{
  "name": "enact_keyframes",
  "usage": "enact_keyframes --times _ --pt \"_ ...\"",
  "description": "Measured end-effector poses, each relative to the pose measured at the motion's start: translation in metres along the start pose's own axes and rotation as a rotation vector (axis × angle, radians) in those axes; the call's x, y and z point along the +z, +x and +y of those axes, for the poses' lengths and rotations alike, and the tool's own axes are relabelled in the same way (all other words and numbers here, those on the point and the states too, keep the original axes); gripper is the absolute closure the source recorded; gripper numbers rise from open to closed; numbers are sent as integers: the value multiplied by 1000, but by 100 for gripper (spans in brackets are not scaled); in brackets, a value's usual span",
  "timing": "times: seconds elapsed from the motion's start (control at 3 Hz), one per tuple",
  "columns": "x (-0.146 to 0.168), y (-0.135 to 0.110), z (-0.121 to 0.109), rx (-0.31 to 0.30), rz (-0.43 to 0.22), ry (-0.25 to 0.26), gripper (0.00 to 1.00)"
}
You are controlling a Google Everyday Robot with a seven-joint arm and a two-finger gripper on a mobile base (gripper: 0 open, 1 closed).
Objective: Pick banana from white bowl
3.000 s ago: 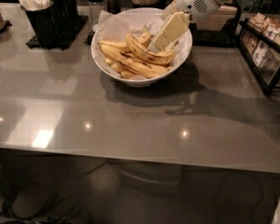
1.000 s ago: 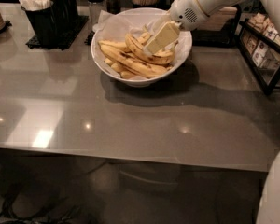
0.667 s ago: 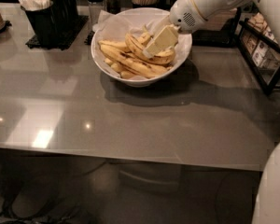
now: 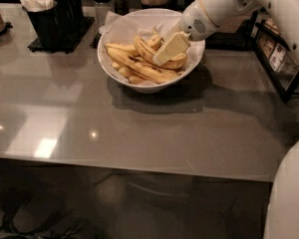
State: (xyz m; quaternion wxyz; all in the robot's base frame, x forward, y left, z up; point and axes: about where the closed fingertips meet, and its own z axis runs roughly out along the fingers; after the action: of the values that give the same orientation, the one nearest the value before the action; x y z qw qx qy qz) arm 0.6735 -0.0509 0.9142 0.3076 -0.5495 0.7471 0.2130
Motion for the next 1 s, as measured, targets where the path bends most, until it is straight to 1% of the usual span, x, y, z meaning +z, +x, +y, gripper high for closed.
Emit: enact_keyframes --times 0.33,1.0 --pt "5 7 -2 15 4 1 51" --pt "8 12 -1 19 5 11 97"
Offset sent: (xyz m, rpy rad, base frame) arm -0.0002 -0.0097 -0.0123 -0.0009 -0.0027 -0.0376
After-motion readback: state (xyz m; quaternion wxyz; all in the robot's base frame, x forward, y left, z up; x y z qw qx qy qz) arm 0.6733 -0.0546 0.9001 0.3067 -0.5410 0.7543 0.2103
